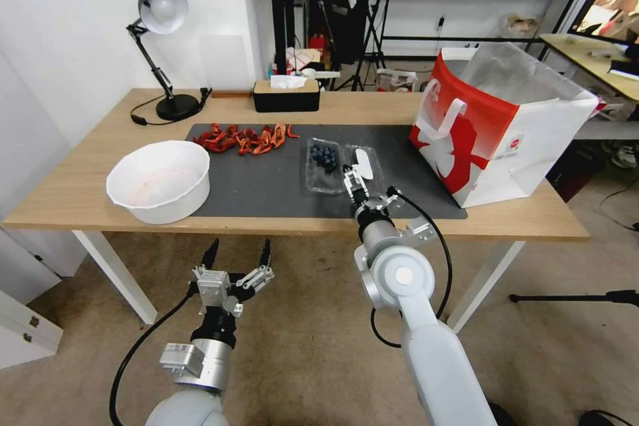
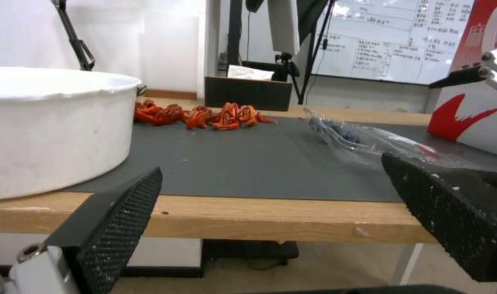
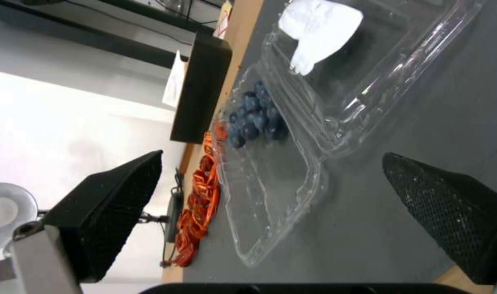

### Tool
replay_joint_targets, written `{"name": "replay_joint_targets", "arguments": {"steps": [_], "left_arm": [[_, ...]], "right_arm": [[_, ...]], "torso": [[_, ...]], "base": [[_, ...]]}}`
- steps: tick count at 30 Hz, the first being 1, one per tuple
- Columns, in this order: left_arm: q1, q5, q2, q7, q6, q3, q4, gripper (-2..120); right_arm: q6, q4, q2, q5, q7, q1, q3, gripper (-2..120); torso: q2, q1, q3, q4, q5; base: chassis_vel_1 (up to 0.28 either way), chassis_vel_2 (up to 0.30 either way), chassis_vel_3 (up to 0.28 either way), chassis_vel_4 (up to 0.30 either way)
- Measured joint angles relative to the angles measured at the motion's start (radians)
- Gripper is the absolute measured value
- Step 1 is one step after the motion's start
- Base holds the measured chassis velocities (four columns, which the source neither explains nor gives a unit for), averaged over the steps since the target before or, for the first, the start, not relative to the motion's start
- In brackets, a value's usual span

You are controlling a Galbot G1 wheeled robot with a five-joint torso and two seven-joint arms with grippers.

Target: Close the takeout container lid, then place the container into the takeout bag.

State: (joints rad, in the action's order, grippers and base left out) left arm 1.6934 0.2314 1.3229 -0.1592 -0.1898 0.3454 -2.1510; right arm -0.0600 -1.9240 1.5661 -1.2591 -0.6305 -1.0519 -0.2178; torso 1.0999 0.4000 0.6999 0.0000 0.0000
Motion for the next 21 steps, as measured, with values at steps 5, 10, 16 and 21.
{"name": "replay_joint_targets", "arguments": {"steps": [5,10,16,21], "left_arm": [[-0.001,0.0,0.001,-0.001,0.0,0.0,0.003,100],[-0.003,0.002,-0.001,-0.002,0.0,0.0,0.005,100],[-0.005,0.003,-0.001,-0.002,0.0,0.0,0.008,100],[-0.005,0.003,0.0,-0.003,-0.001,-0.002,0.009,100]], "right_arm": [[0.001,0.016,0.008,-0.001,-0.003,0.011,-0.005,100],[0.003,0.03,0.011,-0.001,-0.006,0.017,-0.008,100],[0.006,0.041,0.013,-0.005,-0.006,0.026,-0.014,100],[0.009,0.052,0.014,-0.006,-0.006,0.031,-0.018,100]], "torso": [[0.0,0.0,0.0,0.0,0.0],[0.0,0.0,0.0,0.0,0.0],[0.0,0.0,0.0,0.0,0.0],[0.0,0.0,0.0,0.0,0.0]], "base": [[0.0,0.0,0.0,0.0],[0.0,0.0,0.0,0.0],[0.0,0.0,0.0,0.0],[0.0,0.0,0.0,0.0]]}}
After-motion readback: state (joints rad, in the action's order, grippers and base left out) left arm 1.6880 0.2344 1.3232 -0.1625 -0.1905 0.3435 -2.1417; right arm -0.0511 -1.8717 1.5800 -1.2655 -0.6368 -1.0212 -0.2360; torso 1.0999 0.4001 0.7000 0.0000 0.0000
